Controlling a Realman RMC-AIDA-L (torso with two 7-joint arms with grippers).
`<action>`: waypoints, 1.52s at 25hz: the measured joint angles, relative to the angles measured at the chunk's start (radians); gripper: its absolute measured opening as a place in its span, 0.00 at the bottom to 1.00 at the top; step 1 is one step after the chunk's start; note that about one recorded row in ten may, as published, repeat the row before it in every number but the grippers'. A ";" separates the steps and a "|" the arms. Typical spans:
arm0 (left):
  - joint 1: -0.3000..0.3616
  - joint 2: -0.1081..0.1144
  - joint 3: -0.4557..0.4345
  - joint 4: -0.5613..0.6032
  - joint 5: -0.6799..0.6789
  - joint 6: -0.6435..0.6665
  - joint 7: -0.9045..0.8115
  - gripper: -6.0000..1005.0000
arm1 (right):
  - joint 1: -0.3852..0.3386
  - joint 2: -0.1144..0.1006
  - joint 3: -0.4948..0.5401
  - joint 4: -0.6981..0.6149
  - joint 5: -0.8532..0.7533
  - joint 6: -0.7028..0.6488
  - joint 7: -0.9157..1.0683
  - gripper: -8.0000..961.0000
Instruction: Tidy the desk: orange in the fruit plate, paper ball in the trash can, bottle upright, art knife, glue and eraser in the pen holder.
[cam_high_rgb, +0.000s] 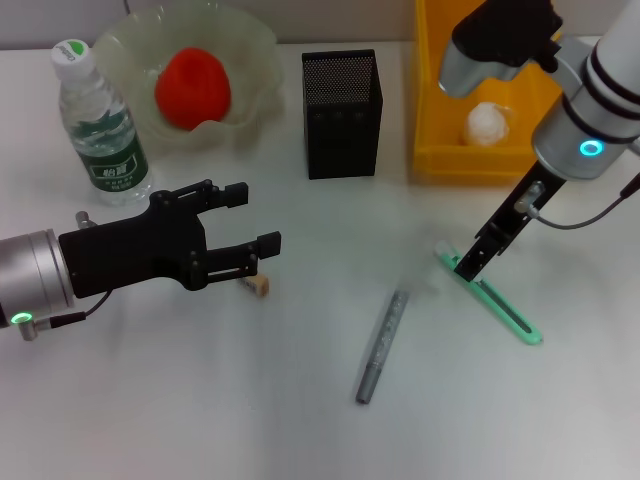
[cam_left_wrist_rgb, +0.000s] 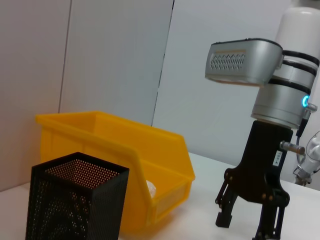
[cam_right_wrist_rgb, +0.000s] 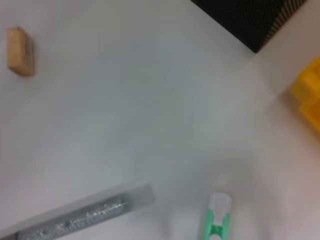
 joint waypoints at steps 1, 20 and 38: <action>0.000 0.000 0.000 0.000 0.000 0.000 0.000 0.80 | -0.001 0.001 -0.008 0.003 0.008 0.007 -0.001 0.82; -0.001 0.000 0.000 -0.014 -0.001 -0.003 0.003 0.80 | -0.008 0.003 -0.119 0.044 0.062 0.075 -0.005 0.54; -0.001 0.000 0.000 -0.014 -0.002 -0.003 0.006 0.80 | -0.006 0.003 -0.129 0.071 0.062 0.097 -0.006 0.39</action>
